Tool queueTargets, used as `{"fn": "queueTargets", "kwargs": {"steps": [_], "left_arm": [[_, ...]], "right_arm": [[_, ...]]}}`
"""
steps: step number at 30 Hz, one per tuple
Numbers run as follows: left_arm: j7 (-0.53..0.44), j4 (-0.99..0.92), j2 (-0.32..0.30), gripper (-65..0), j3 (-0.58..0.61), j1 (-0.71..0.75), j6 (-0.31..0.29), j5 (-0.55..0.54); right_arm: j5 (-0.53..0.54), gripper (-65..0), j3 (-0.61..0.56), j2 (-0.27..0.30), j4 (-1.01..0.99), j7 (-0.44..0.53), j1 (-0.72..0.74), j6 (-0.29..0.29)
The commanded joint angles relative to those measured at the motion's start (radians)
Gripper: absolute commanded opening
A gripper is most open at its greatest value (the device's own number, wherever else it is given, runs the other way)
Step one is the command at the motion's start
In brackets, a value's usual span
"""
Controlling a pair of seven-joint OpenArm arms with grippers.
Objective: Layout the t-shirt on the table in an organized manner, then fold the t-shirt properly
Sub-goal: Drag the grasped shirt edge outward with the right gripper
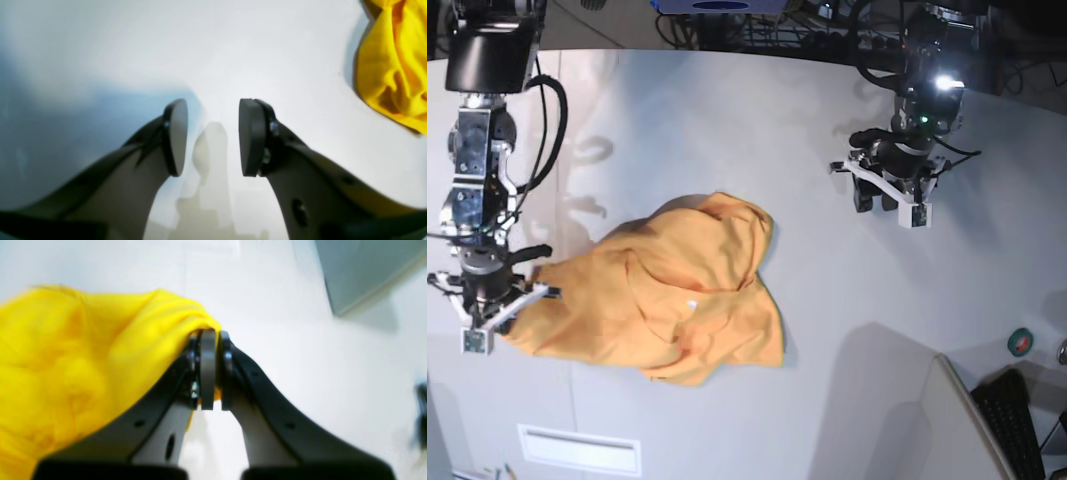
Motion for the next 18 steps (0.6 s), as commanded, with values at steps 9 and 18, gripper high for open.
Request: {"fn": "queueTargets", "kwargs": {"steps": [9, 18], "left_arm": [[-0.011, 0.017, -0.036, -26.0, -0.065, 0.002, -0.006, -0.011], [-0.011, 0.152, 0.008, -42.3, -0.040, 0.032, -0.008, -0.011]], "right_arm": [[-0.001, -43.4, -0.073, 0.042, 0.043, -0.208, 0.053, -0.006], [-0.003, -31.7, -0.346, 0.045, 0.233, -0.208, -0.060, -0.006]]}}
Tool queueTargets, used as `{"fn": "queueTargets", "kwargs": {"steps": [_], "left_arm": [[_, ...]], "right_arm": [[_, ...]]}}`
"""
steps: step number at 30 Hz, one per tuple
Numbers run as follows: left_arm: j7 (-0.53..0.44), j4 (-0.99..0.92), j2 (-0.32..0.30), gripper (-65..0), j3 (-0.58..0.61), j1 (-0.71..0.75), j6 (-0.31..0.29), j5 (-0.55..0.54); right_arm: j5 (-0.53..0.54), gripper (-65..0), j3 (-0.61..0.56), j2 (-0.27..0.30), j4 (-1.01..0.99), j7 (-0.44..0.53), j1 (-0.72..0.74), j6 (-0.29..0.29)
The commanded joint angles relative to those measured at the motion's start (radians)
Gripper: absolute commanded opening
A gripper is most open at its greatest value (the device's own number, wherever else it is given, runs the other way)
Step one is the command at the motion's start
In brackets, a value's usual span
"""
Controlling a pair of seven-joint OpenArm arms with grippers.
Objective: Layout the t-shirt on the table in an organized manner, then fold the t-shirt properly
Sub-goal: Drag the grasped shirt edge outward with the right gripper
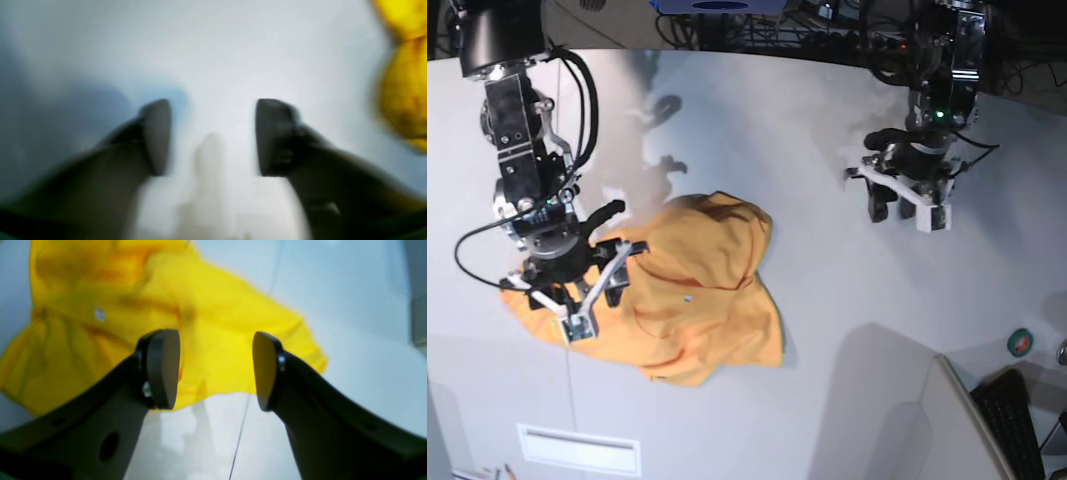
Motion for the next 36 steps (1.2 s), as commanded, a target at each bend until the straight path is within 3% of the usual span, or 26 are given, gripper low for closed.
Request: {"fn": "queueTargets", "kwargs": {"steps": [1, 2, 3, 11, 15, 17, 19, 23, 25, 30, 36], "left_arm": [[-0.024, 0.039, 0.008, -52.7, 0.036, -0.022, -0.011, -0.007], [-0.022, 0.046, 0.024, -62.9, 0.081, -0.047, -0.011, -0.007], [-0.022, 0.045, 0.037, -65.0, 0.124, -0.070, -0.008, -0.004], [-0.022, -0.239, 0.165, -65.0, 0.397, -0.277, -0.006, 0.001], [-0.022, -0.354, 0.166, -65.0, 0.455, -0.299, -0.005, 0.002], [-0.022, -0.385, 0.126, -65.0, 0.415, -0.280, -0.005, 0.001], [-0.022, -0.388, 0.090, -65.0, 0.364, -0.257, -0.005, 0.001], [-0.022, -0.357, 0.022, -65.0, 0.300, -0.216, -0.005, 0.001], [-0.022, -0.345, -0.003, -65.0, 0.294, -0.207, -0.005, 0.001], [-0.022, -0.214, -0.021, -65.0, 0.291, -0.148, -0.005, -0.005], [-0.022, -0.112, -0.009, -65.0, 0.300, -0.114, -0.005, -0.005]], "right_arm": [[-0.012, -32.0, 0.010, 0.010, -0.002, 0.025, 0.030, -0.012], [-0.012, -33.2, 0.010, 0.009, -0.020, 0.025, 0.037, -0.012], [-0.012, -35.1, 0.012, 0.009, -0.031, 0.025, 0.037, -0.012], [-0.012, -47.0, 0.017, 0.013, -0.128, 0.025, 0.055, -0.012], [-0.009, -56.1, 0.017, 0.013, -0.233, 0.025, 0.084, -0.012], [-0.009, -56.3, 0.015, 0.013, -0.240, 0.025, 0.075, -0.012], [-0.009, -51.2, 0.007, 0.010, -0.235, 0.026, 0.052, -0.012], [-0.012, -27.3, -0.106, 0.009, -0.233, 0.063, 0.027, -0.012], [-0.012, -20.9, -0.160, 0.009, -0.243, 0.094, 0.021, -0.012], [-0.012, -25.2, -0.134, -0.011, -0.272, 0.148, 0.037, -0.019], [-0.012, -25.4, -0.056, -0.019, -0.324, 0.145, 0.069, -0.019]]}}
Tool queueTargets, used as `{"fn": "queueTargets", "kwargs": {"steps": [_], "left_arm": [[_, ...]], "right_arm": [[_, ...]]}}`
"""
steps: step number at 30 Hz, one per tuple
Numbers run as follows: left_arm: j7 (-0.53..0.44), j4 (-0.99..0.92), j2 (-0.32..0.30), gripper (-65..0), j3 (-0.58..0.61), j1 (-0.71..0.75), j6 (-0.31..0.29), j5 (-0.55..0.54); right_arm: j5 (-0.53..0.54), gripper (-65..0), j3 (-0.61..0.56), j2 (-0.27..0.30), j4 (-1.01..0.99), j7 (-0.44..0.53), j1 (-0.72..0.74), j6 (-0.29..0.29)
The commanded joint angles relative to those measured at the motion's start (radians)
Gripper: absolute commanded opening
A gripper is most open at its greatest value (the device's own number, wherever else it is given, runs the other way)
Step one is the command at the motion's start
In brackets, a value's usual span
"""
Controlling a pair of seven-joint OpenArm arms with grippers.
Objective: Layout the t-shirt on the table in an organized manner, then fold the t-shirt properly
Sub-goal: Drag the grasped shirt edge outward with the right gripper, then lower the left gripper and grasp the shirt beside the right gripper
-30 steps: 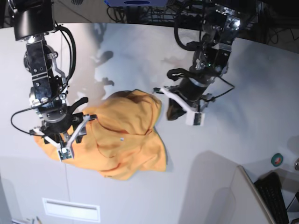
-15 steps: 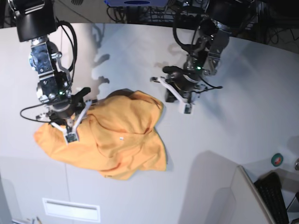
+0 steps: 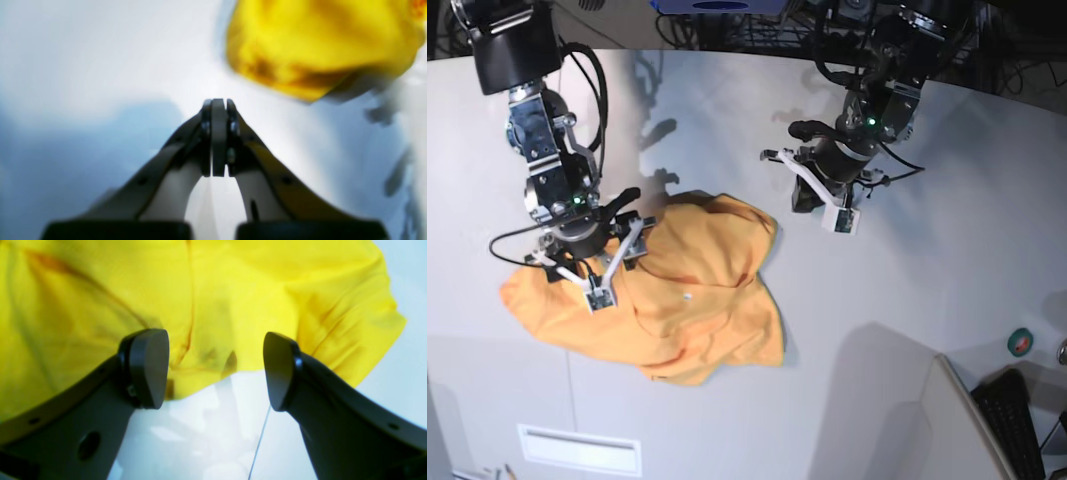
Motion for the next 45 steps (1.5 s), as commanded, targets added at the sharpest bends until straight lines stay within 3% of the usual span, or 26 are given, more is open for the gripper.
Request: {"fn": "queueTargets", "kwargs": {"steps": [1, 14, 16, 19, 28, 33, 38, 45], "left_arm": [[-0.016, 0.016, -0.003, -65.0, -0.001, -0.005, -0.003, -0.002], [-0.016, 0.011, 0.020, -65.0, -0.006, -0.013, -0.003, -0.002], [-0.016, 0.011, 0.020, -65.0, -0.001, -0.014, -0.003, -0.002], [-0.016, 0.011, 0.021, -65.0, -0.001, -0.016, -0.003, -0.002], [-0.016, 0.014, 0.030, -65.0, -0.001, -0.019, -0.003, -0.002], [-0.016, 0.010, 0.126, -65.0, 0.011, -0.069, -0.003, 0.005], [-0.016, -0.022, 0.189, -65.0, 0.163, -0.181, -0.003, 0.005], [-0.027, -0.293, 0.296, -65.0, 0.244, -0.359, -0.003, 0.005]], "right_arm": [[-0.001, -25.4, 0.002, 0.006, -0.002, 0.018, 0.017, -0.002], [0.002, -28.2, 0.004, 0.001, -0.145, 0.024, 0.086, 0.001], [0.002, -39.6, 0.004, 0.004, -0.159, 0.026, 0.100, 0.001], [0.003, -65.0, 0.004, 0.009, -0.159, 0.026, 0.105, 0.004], [-0.001, -65.0, 0.005, 0.009, 0.042, 0.016, 0.043, 0.004], [-0.003, -65.0, 0.005, 0.010, 0.147, -0.008, 0.031, 0.004], [-0.003, -65.0, 0.005, 0.012, 0.184, -0.059, 0.063, 0.004], [-0.003, -65.0, 0.005, 0.058, 0.184, -0.066, 0.112, 0.002]]}}
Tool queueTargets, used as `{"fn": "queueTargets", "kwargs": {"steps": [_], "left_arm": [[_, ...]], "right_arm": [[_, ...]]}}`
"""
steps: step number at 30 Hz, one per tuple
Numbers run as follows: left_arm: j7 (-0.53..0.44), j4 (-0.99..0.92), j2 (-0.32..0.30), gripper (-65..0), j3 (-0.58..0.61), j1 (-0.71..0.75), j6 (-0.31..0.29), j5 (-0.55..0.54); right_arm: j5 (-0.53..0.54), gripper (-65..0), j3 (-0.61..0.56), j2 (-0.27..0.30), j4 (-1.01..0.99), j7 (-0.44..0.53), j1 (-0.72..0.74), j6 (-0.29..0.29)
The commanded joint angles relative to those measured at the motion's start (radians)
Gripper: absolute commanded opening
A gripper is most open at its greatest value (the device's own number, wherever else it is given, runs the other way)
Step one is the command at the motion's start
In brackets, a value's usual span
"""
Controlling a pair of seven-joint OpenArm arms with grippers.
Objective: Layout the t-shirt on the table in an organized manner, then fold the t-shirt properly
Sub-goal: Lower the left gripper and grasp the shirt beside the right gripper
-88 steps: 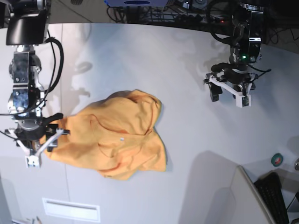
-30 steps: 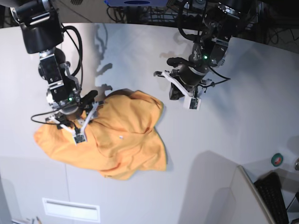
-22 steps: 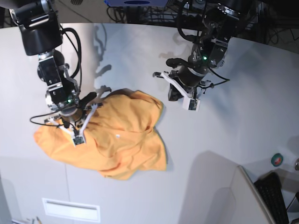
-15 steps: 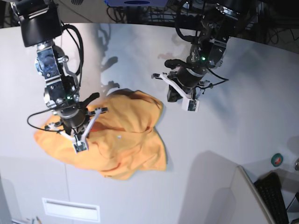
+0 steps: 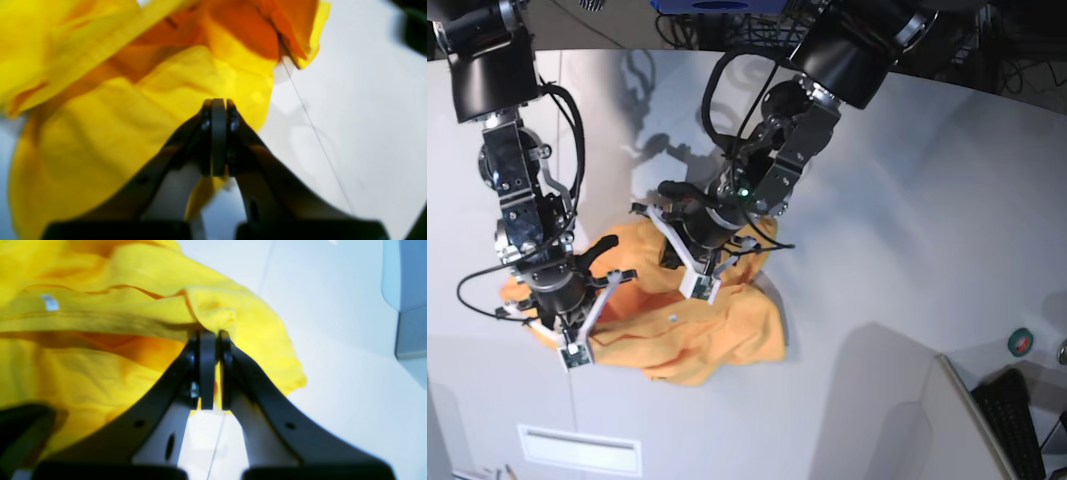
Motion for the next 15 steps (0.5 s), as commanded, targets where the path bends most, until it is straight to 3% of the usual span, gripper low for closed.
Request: {"fn": "queueTargets", "kwargs": {"steps": [1, 5, 10, 13, 15], "left_arm": [[-0.036, -0.039, 0.021, -65.0, -0.002, -0.044, -0.005, -0.005], [-0.184, -0.228, 0.072, -65.0, 0.006, -0.124, -0.005, -0.005], [-0.205, -0.443, 0.077, -65.0, 0.156, -0.198, -0.005, -0.007], [-0.170, -0.460, 0.035, -65.0, 0.172, -0.160, -0.005, -0.007], [-0.157, -0.443, -0.035, -65.0, 0.124, -0.115, -0.005, -0.007]], "right_arm": [[0.002, -65.0, 0.001, 0.015, 0.018, 0.025, 0.027, -0.003], [0.002, -65.0, -0.001, 0.021, 0.018, 0.025, 0.027, -0.003], [0.002, -65.0, -0.001, 0.023, 0.018, 0.024, 0.021, -0.003], [0.002, -65.0, 0.001, 0.024, 0.026, 0.024, 0.002, -0.003], [0.002, -65.0, 0.001, 0.024, 0.052, 0.024, -0.022, -0.003]]}}
